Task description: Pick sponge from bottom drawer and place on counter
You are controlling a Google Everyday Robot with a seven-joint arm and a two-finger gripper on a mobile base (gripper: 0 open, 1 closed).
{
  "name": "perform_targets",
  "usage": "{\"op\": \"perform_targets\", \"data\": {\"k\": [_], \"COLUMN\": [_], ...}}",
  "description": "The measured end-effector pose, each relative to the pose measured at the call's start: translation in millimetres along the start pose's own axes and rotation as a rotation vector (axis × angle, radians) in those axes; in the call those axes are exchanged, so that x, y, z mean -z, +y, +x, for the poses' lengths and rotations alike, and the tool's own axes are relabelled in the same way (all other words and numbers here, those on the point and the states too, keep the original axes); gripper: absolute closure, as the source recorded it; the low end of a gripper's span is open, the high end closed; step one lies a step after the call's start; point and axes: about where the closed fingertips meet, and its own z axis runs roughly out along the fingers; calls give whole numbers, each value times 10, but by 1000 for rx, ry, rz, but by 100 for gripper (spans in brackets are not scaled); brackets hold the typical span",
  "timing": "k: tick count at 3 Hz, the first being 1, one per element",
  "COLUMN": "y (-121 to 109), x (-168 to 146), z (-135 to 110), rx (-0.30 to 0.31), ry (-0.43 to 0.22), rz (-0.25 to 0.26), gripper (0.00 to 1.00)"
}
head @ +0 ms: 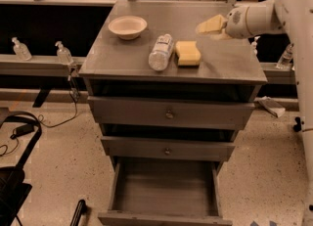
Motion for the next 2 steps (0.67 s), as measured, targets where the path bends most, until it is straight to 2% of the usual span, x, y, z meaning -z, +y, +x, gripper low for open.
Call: {"op": "perform_targets", "data": {"k": [1,2], "y": [73,55], "x": [196,148], "z": [173,149], "rx": [-27,-24], "ry": [32,25], "rz": [-30,-24], "gripper": [15,0]}}
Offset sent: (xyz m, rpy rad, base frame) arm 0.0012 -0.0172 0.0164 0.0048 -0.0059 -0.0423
